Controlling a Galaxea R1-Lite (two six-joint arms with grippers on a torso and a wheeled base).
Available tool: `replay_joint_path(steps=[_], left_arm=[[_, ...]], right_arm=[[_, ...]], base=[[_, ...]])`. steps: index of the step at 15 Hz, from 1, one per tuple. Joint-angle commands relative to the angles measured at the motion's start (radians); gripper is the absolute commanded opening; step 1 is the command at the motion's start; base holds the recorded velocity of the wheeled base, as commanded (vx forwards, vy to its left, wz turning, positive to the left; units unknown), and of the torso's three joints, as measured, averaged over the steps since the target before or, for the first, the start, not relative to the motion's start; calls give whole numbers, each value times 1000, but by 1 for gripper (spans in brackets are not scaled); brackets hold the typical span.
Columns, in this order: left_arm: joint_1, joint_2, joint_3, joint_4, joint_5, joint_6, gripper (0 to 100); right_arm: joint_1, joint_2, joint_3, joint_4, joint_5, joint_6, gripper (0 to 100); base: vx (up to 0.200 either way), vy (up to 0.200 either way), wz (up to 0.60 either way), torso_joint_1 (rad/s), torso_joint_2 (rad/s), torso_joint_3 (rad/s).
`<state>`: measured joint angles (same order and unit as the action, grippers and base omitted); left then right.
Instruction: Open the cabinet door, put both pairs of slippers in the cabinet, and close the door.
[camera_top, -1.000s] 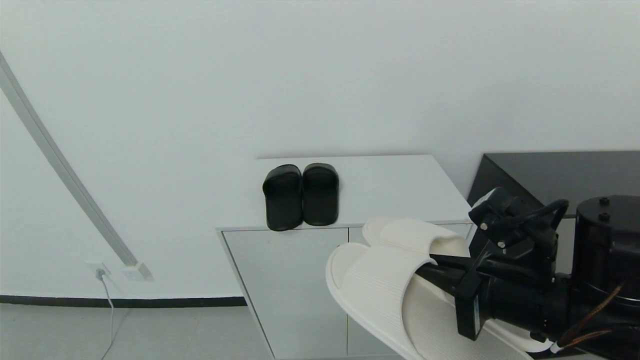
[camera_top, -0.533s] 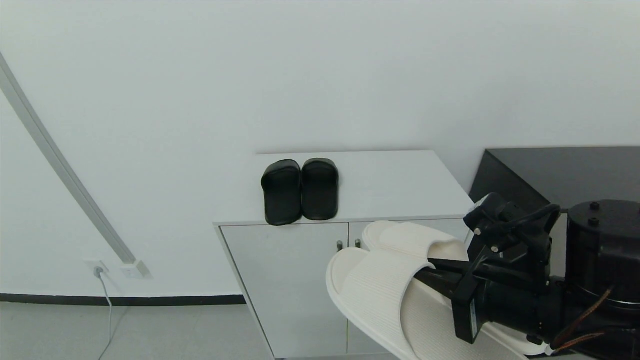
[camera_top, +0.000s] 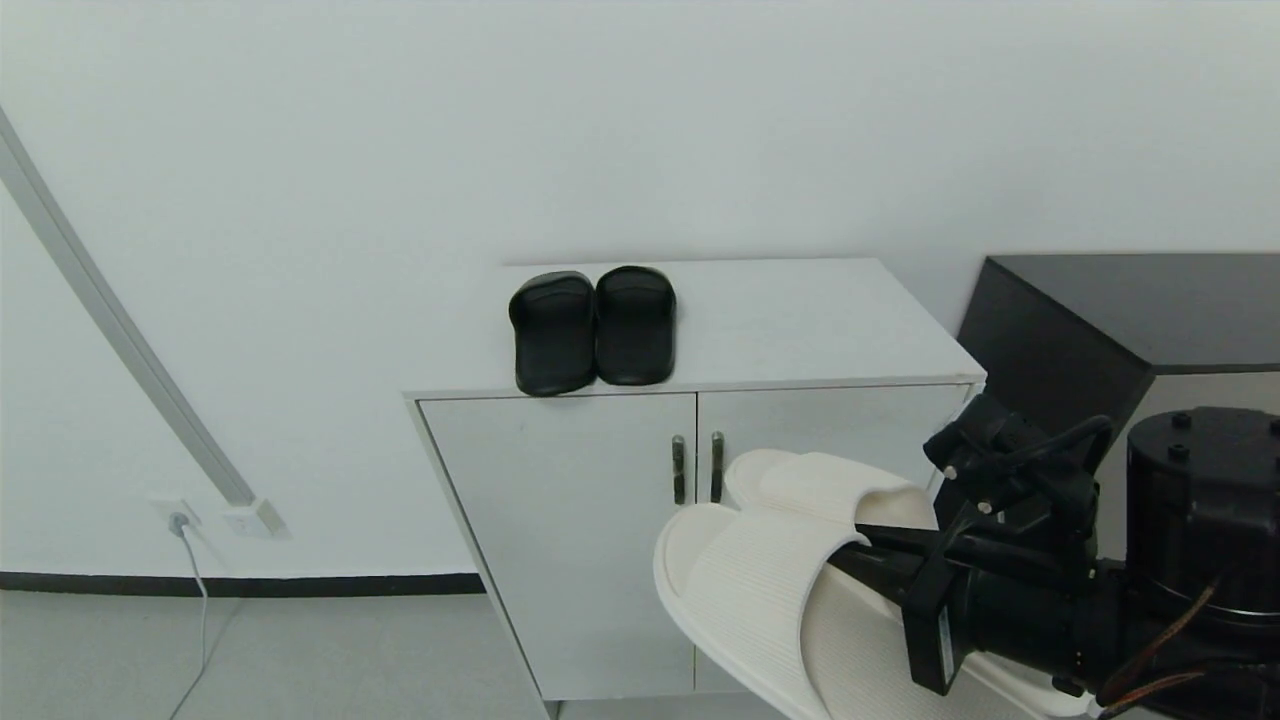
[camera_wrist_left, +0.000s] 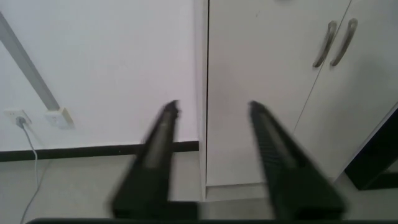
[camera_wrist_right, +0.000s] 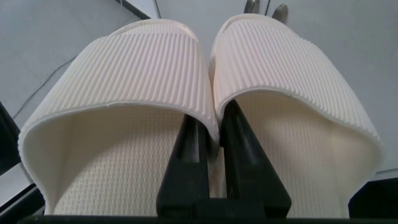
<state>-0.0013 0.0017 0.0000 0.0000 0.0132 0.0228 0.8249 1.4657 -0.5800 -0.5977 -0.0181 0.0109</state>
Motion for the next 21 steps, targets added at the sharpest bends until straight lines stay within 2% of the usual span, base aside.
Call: replay_joint_path(steps=[1, 16, 20, 21], left_arm=[[0, 1, 0, 0, 1, -3, 100], [0, 1, 0, 0, 2, -3, 100], [0, 1, 0, 0, 2, -7, 100], [1, 1, 0, 0, 7, -21, 100]], right_arm=[[0, 5, 6, -1, 0, 0, 0], [0, 5, 71, -17, 4, -19, 0], [3, 5, 71, -17, 4, -19, 0], [5, 5, 71, -17, 4, -19, 0]], base=[[0, 0, 0, -212, 535, 325], [0, 0, 0, -162, 487, 325], [0, 0, 0, -74, 453, 367], [0, 0, 0, -41, 442, 393]])
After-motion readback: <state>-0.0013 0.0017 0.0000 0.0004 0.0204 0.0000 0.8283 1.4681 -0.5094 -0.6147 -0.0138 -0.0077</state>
